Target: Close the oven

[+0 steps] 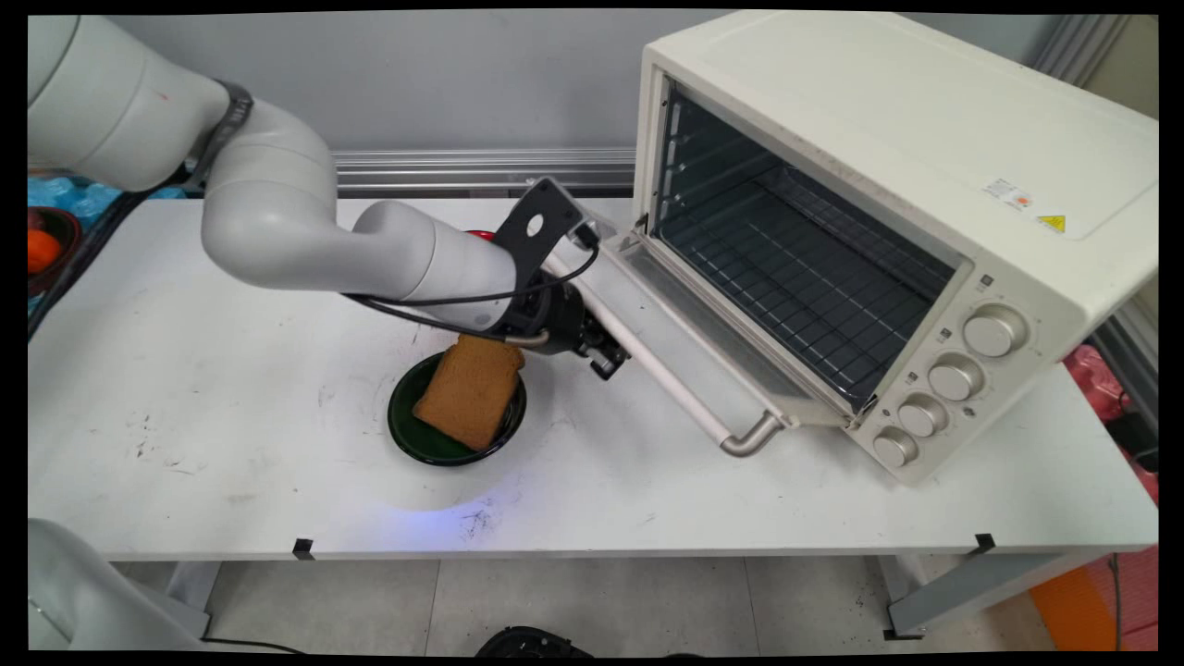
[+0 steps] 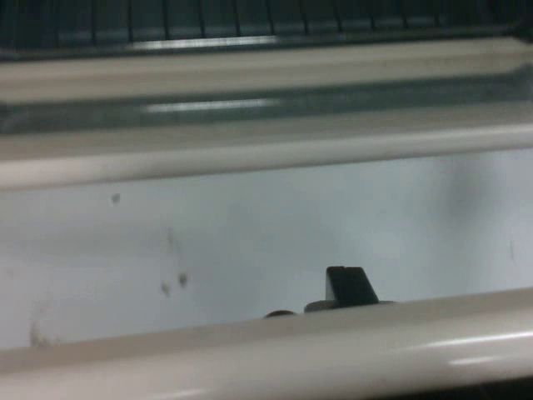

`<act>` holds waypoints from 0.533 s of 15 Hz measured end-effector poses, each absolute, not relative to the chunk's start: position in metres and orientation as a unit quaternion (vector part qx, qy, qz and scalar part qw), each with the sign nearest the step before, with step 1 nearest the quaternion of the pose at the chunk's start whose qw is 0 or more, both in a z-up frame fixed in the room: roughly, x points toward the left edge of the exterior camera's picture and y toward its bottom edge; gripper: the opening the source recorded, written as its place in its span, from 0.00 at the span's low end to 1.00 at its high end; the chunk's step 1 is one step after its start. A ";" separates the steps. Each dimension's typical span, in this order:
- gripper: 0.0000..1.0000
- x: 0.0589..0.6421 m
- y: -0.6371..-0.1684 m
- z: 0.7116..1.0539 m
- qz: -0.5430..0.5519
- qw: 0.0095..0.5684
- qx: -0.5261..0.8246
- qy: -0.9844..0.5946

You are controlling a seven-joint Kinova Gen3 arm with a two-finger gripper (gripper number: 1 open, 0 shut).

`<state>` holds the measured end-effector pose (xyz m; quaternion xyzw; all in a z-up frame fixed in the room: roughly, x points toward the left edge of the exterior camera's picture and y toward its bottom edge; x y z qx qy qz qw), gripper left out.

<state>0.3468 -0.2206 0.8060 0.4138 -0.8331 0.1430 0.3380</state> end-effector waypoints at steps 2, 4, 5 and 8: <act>0.00 0.344 -0.227 0.810 0.149 0.345 0.412 -0.830; 0.00 0.340 -0.234 0.814 0.157 0.354 0.408 -0.827; 0.00 0.338 -0.238 0.816 0.161 0.358 0.407 -0.825; 0.00 0.331 -0.250 0.824 0.173 0.371 0.402 -0.819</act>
